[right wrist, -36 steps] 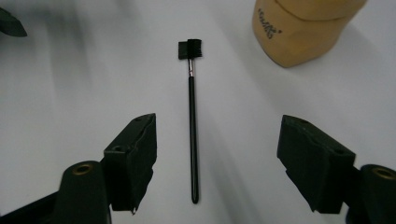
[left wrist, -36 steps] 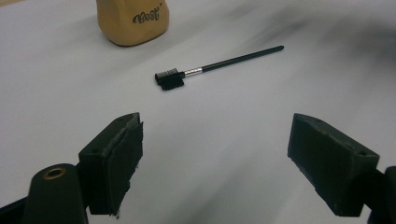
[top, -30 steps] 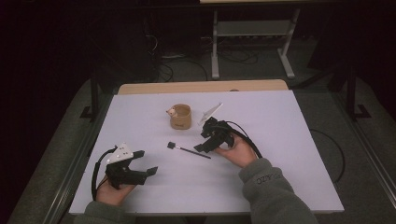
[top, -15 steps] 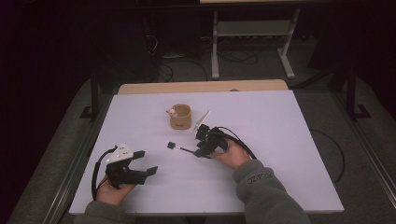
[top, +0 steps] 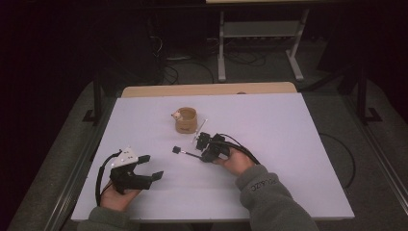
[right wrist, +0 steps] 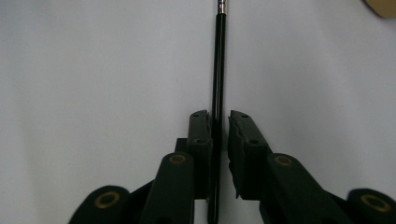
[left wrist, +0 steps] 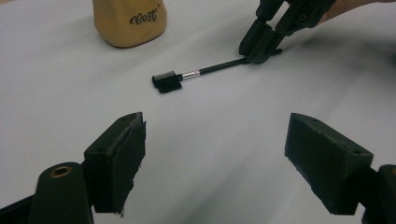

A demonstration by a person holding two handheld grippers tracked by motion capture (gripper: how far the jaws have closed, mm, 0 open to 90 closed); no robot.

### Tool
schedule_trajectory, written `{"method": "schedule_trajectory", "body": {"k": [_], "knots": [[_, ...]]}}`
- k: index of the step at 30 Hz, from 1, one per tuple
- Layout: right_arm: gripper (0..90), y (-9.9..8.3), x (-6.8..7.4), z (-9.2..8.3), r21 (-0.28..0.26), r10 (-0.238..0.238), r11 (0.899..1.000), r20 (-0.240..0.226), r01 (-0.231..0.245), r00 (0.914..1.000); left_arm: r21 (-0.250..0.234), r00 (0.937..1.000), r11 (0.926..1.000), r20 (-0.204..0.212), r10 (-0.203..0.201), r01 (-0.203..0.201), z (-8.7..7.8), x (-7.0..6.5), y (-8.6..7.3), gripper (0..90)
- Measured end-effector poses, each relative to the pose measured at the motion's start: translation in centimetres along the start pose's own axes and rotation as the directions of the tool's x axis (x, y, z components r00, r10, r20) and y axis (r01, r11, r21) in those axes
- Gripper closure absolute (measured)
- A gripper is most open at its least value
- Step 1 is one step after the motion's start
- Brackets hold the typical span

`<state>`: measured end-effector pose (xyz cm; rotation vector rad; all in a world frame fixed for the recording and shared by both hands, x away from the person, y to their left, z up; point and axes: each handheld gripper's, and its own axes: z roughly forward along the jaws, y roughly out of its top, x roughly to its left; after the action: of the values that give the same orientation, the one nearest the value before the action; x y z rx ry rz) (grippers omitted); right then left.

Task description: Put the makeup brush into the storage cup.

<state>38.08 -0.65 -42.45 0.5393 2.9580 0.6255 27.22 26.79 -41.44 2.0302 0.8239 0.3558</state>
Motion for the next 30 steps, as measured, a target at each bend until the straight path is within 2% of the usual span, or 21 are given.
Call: {"method": "schedule_trajectory", "body": {"k": [4, 5, 6, 8, 11, 16, 17, 19, 20, 24, 30], "knots": [[85.0, 0.3, -0.2, 0.1, 0.018, 0.026, 1.0, -0.021, -0.025, 0.9995, -0.003, 1.0, 1.0, 0.004, -0.008, 0.008, 0.1, -0.1, 0.0, 20.2], [85.1, 0.3, -0.3, 0.1, 0.019, 0.04, 0.999, -0.02, -0.04, 0.999, 0.002, 1.0, 1.0, 0.004, -0.004, 0.004, 0.1, 0.0, 0.0, 20.2], [85.1, 0.4, -0.3, 0.1, 0.026, 0.076, 0.997, -0.026, -0.075, 0.9968, 0.004, 1.0, 1.0, 0.005, 0.003, -0.003, 0.2, 0.0, 0.0, 20.2], [85.2, 0.5, -0.4, 0.1, 0.034, 0.097, 0.995, -0.024, -0.096, 0.995, 0.005, 1.0, 1.0, 0.005, 0.003, -0.003, 0.2, 0.0, 0.0, 20.3], [85.3, 0.6, -0.1, 0.0, 0.037, 0.078, 0.996, -0.003, -0.077, 0.997, 0.008, 1.0, 1.0, 0.008, -0.001, 0.001, 0.3, -0.1, 0.0, 20.3], [85.3, 0.4, -0.3, 0.0, 0.027, 0.087, 0.996, -0.018, -0.087, 0.996, 0.001, 0.9999, 1.0, 0.014, -0.007, 0.007, 0.3, -0.2, 0.1, 20.3], [85.3, 0.3, -0.5, -0.1, 0.016, 0.107, 0.994, -0.025, -0.107, 0.9939, 0.003, 0.9998, 1.0, 0.017, -0.004, 0.004, 0.3, -0.2, 0.1, 20.9], [85.3, 0.2, -0.6, -0.1, 0.008, 0.115, 0.993, -0.015, -0.115, 0.9932, 0.002, 0.9997, 1.0, 0.023, -0.006, 0.006, 0.3, -0.2, 0.0, 21.3], [85.4, 0.1, -0.7, -0.1, -0.002, 0.118, 0.993, -0.026, -0.118, 0.9926, -0.003, 0.9995, 0.9999, 0.029, -0.01, 0.01, 0.3, -0.2, 0.1, 22.1], [85.4, 0.0, -0.6, -0.7, -0.047, 0.113, 0.992, -0.048, -0.115, 0.9924, -0.018, 0.9987, 0.9996, 0.046, -0.021, 0.022, 0.3, -0.3, 0.3, 23.5], [85.4, -0.1, -0.1, -2.1, -0.081, 0.101, 0.991, -0.043, -0.104, 0.9939, -0.005, 0.9976, 0.9998, 0.067, -0.019, 0.02, 1.1, -0.6, 0.6, 26.0]]}}
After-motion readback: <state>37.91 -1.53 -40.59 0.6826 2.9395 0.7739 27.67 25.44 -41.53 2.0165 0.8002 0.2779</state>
